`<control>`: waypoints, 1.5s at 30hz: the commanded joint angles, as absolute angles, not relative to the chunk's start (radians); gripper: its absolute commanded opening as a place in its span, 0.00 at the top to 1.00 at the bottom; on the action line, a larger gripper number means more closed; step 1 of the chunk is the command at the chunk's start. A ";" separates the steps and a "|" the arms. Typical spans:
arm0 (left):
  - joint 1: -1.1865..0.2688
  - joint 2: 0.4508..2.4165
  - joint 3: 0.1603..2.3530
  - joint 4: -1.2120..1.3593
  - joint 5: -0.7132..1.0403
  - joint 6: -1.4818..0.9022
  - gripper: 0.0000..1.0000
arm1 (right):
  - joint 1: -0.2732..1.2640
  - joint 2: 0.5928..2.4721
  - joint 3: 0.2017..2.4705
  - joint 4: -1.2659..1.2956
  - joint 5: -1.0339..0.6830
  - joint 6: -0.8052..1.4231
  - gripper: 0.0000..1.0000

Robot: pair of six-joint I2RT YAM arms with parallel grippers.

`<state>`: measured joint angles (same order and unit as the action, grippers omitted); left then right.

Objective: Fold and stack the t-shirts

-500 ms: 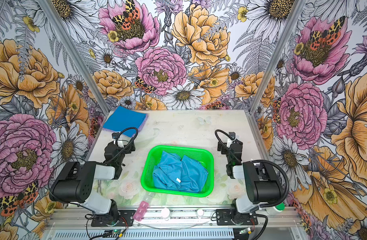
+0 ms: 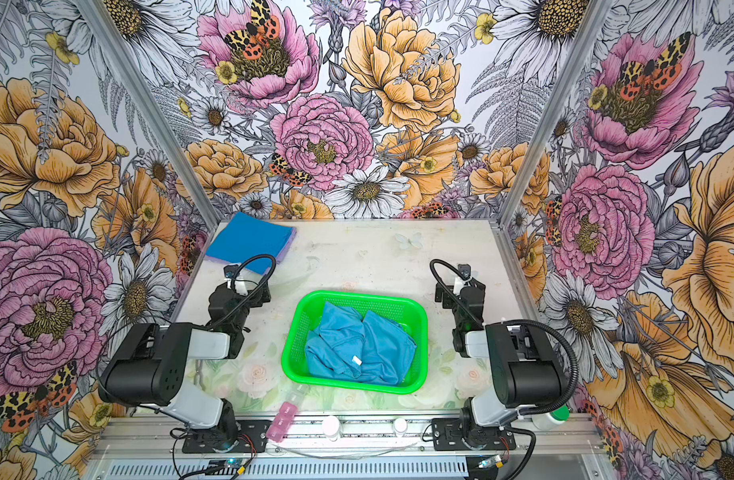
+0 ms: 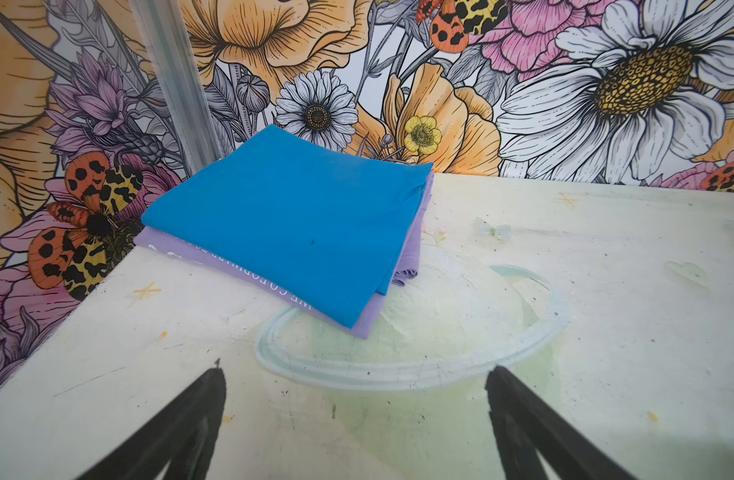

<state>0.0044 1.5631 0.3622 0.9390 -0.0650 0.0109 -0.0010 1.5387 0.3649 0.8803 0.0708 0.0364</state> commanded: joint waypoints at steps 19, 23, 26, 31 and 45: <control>-0.119 1.449 0.436 0.761 -0.308 0.104 0.01 | -0.022 1.539 0.396 0.863 0.078 0.078 0.01; -0.268 1.420 0.521 0.643 -0.558 0.200 0.01 | -0.020 1.537 0.395 0.866 0.080 0.078 0.01; -0.354 1.409 0.583 0.556 -0.723 0.201 0.01 | -0.020 1.535 0.394 0.867 0.080 0.078 0.01; -0.496 1.402 0.787 0.144 -0.826 0.116 0.01 | -0.019 1.475 0.459 0.699 0.093 0.083 0.01; -0.888 1.351 1.142 -0.665 -0.349 -0.244 0.01 | -0.009 1.321 0.844 -0.055 0.133 0.135 0.00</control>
<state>-0.8566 1.3872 1.1282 -0.4824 -0.5625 -0.1146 -0.0162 1.3411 0.7509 0.2043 0.1047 0.1032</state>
